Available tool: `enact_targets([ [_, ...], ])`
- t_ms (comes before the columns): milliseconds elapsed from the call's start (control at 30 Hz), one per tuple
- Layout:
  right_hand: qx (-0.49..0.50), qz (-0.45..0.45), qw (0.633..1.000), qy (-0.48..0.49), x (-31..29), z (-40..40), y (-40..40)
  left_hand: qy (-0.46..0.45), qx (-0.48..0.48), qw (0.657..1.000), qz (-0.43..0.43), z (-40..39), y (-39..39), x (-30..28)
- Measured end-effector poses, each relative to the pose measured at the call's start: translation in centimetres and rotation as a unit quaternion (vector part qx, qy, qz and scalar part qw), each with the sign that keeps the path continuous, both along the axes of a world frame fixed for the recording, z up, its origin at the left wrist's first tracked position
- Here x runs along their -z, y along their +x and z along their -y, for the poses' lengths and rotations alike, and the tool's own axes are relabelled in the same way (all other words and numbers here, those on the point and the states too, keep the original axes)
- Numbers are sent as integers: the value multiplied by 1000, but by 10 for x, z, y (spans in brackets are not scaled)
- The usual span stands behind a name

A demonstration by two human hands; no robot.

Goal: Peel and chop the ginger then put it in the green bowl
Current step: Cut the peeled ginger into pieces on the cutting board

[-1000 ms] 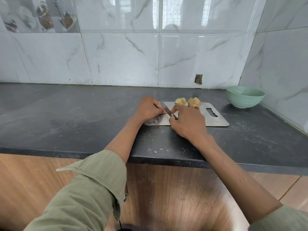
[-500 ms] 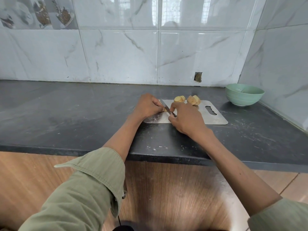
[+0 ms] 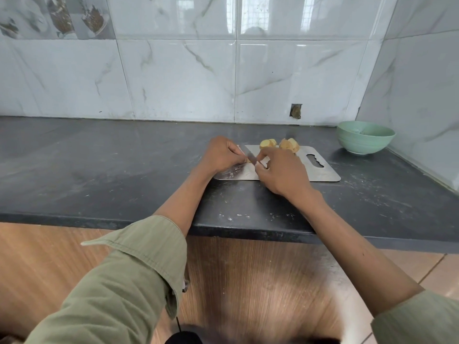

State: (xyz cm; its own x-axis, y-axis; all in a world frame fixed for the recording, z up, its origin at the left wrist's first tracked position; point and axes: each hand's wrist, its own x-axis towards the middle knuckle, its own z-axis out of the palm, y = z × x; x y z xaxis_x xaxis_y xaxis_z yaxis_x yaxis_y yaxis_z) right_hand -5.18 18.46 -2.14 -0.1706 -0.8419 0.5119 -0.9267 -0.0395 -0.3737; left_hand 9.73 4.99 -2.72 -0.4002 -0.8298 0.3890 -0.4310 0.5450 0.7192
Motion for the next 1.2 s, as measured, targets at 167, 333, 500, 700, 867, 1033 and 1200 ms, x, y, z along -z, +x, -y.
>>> enact_targets([
  [167, 6, 91, 995, -42, -18, 6, -16, 11, 3, 1000, 8, 4, 1, -2],
  [333, -58, 107, 993, 10, -40, 30, -30, -10, 30, 999, 32, 6, -1, -4],
  [500, -34, 96, 994, -39, -31, 33, -33, -18, 74, 993, 94, 10, -8, -1],
  [700, -7, 93, 995, 17, -26, 30, -38, -37, 28, 997, 66, 13, -11, 4],
  [867, 3, 93, 994, 48, -25, 28, -36, -36, -11, 997, 73, 17, -11, 6],
  [1033, 7, 81, 995, 65, -22, 25, -31, -48, -7, 994, 95, 14, -10, 3],
  [1200, 10, -24, 998, 56, -12, 23, -21, -40, -11, 997, 66, 11, -12, 4],
])
